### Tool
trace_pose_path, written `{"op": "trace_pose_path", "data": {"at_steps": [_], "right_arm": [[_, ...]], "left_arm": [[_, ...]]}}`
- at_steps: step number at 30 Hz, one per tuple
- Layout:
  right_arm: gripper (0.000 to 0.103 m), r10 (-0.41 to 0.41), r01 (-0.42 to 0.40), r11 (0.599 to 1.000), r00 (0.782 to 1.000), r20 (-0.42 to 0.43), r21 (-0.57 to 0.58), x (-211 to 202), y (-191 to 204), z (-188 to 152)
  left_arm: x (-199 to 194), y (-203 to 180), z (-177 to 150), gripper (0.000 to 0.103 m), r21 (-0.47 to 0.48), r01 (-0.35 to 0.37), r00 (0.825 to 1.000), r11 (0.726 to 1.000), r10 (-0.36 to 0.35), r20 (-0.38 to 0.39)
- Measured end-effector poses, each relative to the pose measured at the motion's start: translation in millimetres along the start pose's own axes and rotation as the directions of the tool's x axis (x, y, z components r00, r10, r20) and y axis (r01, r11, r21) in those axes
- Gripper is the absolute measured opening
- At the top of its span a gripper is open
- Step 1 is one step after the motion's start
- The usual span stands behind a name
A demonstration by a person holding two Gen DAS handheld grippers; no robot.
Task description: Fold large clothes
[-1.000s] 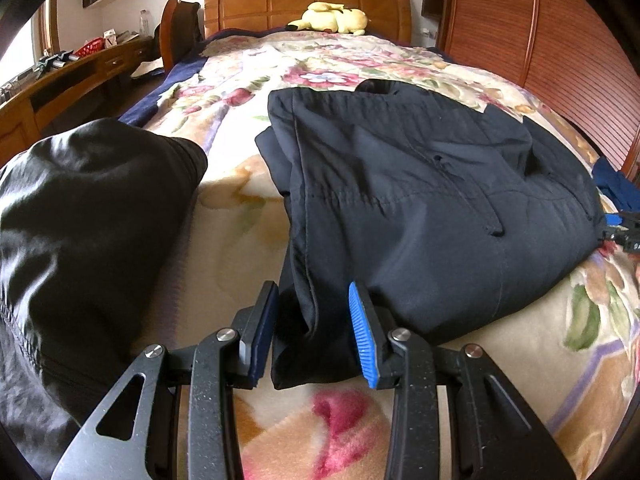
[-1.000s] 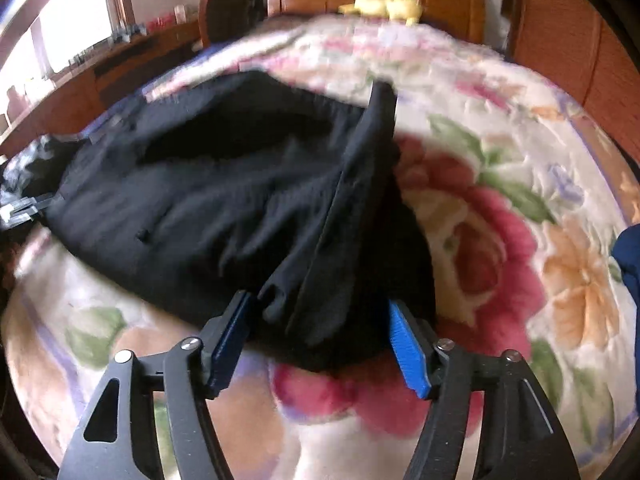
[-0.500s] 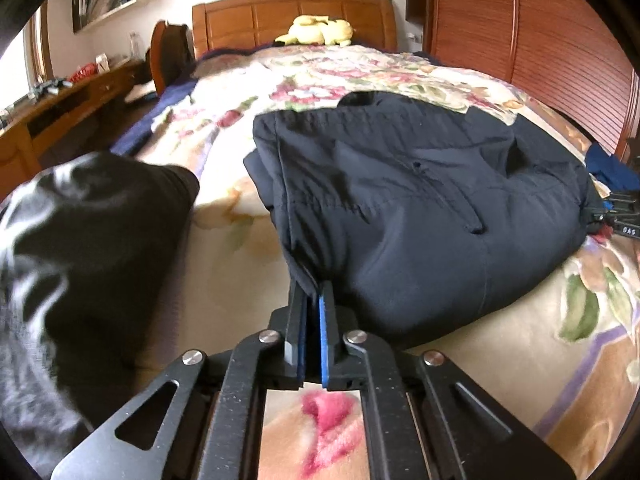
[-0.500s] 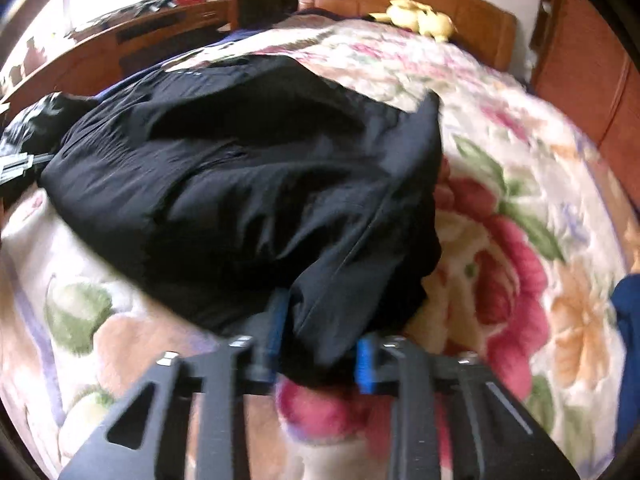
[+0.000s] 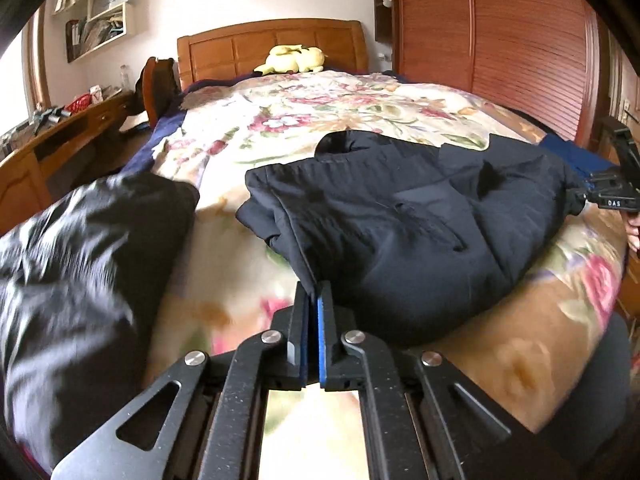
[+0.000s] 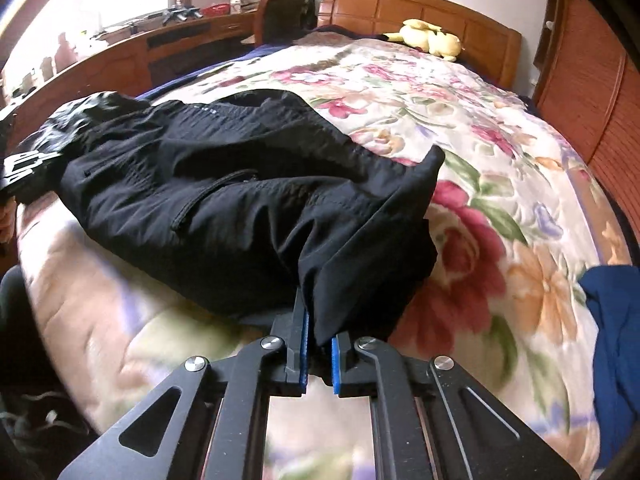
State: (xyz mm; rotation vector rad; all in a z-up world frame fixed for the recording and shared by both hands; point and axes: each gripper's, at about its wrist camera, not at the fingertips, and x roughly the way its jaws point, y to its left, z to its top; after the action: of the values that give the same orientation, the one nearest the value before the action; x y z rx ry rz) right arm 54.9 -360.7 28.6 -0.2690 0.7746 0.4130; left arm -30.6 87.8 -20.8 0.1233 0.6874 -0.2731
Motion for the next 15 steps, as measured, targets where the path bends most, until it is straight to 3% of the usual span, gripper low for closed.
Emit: {"op": "trace_pose_path", "data": {"at_steps": [6,8,11,13,15], "right_arm": [[0.012,-0.032,0.031,0.999,0.999,0.025,0.043,-15,4,-12],[0.018,-0.022,0.018,0.997,0.999,0.049,0.069,-21,3,-11],[0.035,-0.026,0.018,0.995,0.996,0.087,0.094,-32,-1,-10],[0.054,-0.049,0.036,0.994,0.991,0.122,0.105,-48,-5,-16],[0.060,-0.063,0.046,0.992,0.987,0.146,0.117,-54,-7,-14]], "left_arm": [[-6,-7,-14,0.005,-0.014,-0.048,0.999,0.999,0.048,0.001],[-6,-4,-13,0.011,-0.036,-0.042,0.999,0.998,0.042,-0.010],[-14,-1,-11,0.021,-0.053,-0.038,0.999,0.998,0.039,0.013],[-21,1,-8,0.025,-0.064,-0.049,0.998,0.997,0.052,0.039],[-24,6,-2,0.029,-0.077,-0.046,0.997,0.996,0.050,0.057]]}}
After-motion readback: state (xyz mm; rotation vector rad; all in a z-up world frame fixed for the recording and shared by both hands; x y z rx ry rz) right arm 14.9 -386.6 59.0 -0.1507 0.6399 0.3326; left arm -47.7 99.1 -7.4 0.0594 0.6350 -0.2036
